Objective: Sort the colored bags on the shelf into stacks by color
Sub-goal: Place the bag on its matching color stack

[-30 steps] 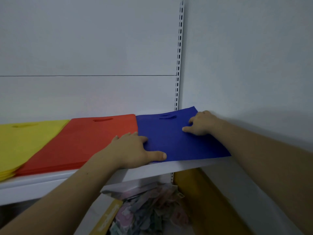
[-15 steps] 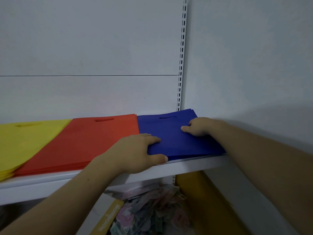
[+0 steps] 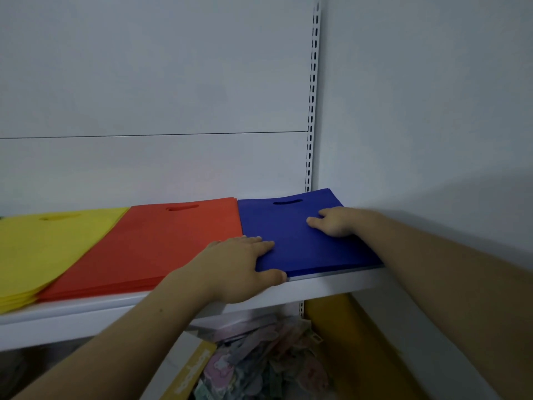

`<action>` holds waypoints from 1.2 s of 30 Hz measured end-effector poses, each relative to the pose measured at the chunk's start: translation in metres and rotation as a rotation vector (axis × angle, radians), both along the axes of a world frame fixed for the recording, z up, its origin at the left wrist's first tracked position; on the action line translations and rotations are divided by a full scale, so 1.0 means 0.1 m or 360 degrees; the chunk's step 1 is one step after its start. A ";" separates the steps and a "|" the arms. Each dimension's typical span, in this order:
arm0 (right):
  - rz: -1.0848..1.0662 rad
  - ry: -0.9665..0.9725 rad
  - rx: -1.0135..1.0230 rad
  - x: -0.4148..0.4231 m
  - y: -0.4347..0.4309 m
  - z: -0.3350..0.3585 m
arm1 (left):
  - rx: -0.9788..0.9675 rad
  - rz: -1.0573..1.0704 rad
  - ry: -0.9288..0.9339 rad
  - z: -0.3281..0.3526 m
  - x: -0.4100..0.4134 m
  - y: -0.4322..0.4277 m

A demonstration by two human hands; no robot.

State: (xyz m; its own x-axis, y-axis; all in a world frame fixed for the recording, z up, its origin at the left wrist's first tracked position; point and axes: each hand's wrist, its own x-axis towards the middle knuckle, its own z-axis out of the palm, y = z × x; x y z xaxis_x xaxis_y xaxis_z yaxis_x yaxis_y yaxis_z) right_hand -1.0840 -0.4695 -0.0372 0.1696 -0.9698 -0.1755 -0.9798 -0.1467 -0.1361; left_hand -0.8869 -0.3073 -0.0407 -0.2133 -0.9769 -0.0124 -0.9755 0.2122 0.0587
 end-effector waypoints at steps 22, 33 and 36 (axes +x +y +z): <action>0.0392 -0.0393 -0.0557 1.24 0.79 0.42 | -0.0331 0.0240 0.0431 0.35 1.17 0.77; 0.0821 -0.0499 -0.0534 3.70 1.93 0.51 | -0.0475 0.0693 0.0438 0.36 3.18 2.41; 0.0931 -0.0561 -0.0500 4.35 2.28 0.49 | -0.0493 0.0855 0.0420 0.32 3.69 2.91</action>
State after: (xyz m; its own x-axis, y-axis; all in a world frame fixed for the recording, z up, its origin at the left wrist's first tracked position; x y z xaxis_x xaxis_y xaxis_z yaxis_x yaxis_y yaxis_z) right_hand -0.6489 -0.2412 0.0117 0.6676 -0.6995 0.2551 -0.6359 -0.7139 -0.2932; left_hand -0.5177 -0.0165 -0.0089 0.3461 -0.8982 0.2711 -0.9114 -0.2533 0.3242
